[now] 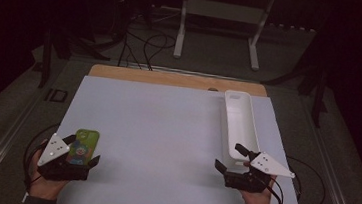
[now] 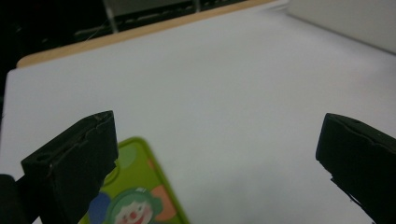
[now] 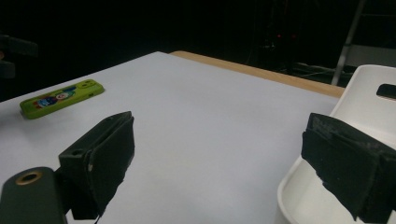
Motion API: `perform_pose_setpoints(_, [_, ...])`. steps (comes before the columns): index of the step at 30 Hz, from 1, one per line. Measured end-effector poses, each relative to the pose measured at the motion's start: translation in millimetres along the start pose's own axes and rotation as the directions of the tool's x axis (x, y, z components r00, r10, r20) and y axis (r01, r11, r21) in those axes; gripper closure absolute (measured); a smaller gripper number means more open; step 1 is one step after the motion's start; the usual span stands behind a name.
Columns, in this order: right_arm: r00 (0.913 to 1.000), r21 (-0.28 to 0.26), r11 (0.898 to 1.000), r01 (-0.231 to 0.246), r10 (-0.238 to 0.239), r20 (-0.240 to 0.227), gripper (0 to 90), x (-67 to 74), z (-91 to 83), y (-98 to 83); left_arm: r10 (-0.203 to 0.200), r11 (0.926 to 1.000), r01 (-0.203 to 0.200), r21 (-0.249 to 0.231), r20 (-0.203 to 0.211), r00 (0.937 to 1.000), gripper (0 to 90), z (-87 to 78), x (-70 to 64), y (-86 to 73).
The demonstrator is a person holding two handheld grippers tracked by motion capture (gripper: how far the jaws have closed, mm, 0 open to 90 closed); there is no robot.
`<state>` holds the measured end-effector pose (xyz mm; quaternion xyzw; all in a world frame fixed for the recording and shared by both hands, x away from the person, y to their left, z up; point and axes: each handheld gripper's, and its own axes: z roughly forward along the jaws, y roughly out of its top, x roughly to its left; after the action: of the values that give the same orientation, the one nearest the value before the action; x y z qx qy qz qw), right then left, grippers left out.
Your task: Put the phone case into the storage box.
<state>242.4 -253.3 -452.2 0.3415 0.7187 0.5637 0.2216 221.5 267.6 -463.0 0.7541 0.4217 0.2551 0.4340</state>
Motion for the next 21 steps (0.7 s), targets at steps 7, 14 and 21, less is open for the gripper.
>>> perform_pose_setpoints(7, [1.0000,-0.003,1.000,0.002,-0.002,0.004,9.1,0.1,-0.1,0.5,-0.031,0.9958,0.035,0.085,-0.056,0.9980,0.0,4.7,5.9,-3.2])
perform_pose_setpoints(14, [1.0000,-0.003,1.000,0.002,-0.002,0.004,9.1,0.4,-0.4,0.8,-0.043,0.9827,0.067,0.173,-0.136,0.9897,0.0,11.7,8.9,-6.2])
perform_pose_setpoints(21, [1.0000,-0.002,1.000,0.004,-0.004,0.004,9.1,0.6,-0.2,0.9,-0.088,0.9625,0.131,0.238,-0.186,0.9787,0.0,20.0,16.0,-12.0])
